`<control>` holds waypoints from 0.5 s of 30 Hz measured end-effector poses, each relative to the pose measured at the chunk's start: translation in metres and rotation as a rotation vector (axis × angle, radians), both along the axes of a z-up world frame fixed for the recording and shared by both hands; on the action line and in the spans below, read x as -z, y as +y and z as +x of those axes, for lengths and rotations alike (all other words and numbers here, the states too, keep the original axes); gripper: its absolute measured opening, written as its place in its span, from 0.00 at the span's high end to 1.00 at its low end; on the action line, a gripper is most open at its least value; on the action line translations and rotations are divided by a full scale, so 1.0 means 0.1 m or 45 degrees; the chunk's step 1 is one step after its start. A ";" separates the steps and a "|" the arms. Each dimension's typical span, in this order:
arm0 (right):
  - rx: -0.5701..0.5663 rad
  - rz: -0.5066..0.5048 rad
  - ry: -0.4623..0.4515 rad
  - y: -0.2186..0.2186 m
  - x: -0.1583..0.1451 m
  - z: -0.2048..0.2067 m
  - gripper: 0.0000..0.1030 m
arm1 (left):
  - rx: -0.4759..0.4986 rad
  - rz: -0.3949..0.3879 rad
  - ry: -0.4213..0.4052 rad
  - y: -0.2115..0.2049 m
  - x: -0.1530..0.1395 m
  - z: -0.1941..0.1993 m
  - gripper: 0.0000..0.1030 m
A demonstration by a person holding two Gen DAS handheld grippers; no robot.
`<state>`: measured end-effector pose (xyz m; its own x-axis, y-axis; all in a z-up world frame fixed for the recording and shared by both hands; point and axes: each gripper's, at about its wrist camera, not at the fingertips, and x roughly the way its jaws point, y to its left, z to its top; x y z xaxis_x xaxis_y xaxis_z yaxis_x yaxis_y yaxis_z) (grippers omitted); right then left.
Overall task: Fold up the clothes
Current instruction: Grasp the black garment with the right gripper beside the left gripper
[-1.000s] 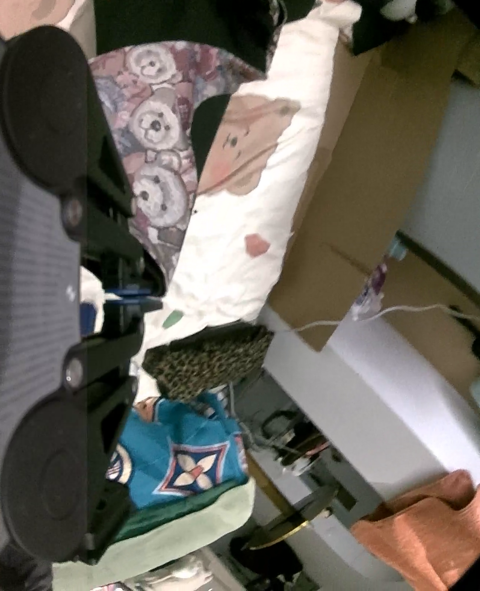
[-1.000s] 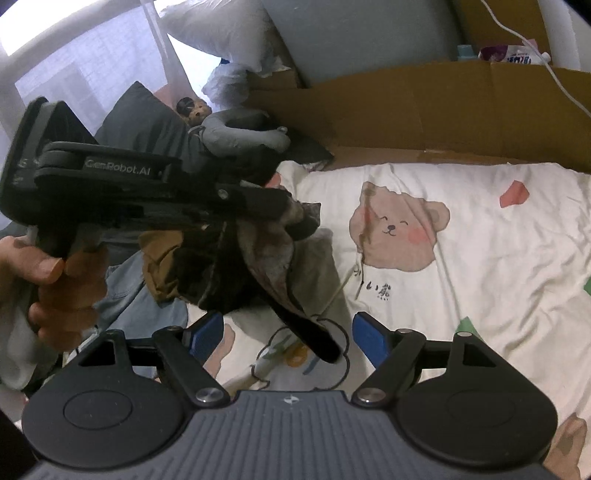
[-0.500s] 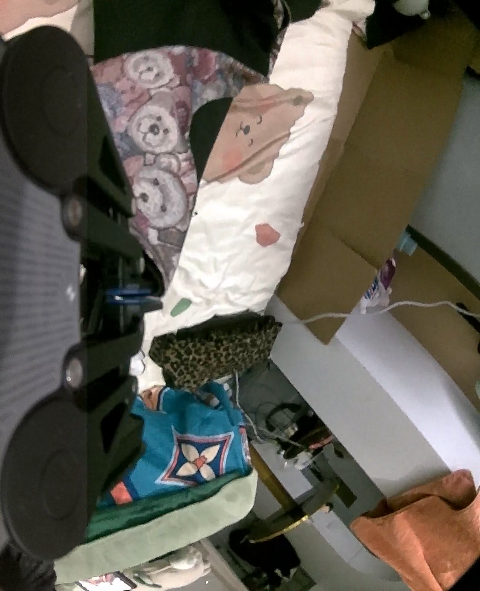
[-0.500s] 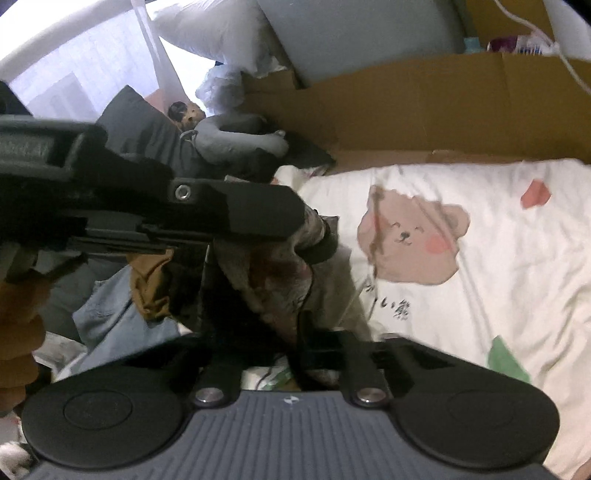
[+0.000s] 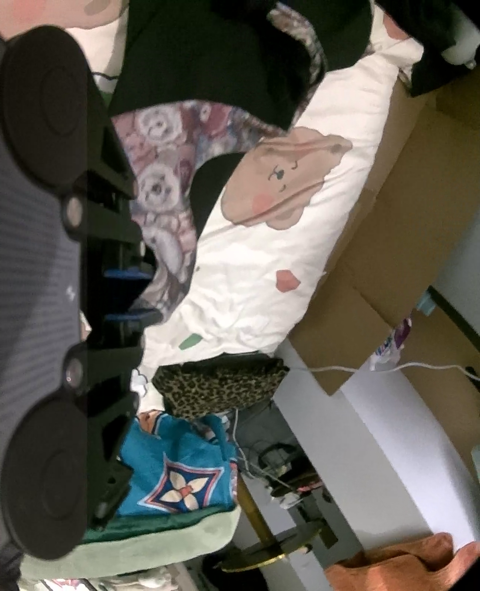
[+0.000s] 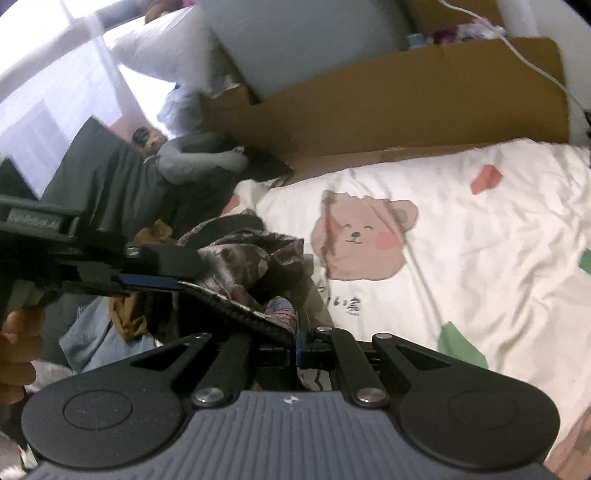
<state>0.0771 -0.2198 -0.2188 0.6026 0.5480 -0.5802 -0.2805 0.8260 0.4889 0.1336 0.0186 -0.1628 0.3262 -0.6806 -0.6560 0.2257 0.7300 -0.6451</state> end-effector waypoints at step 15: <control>0.278 -0.066 -0.018 -1.25 -0.14 -0.21 1.00 | -0.186 0.109 0.002 0.20 0.13 0.12 0.68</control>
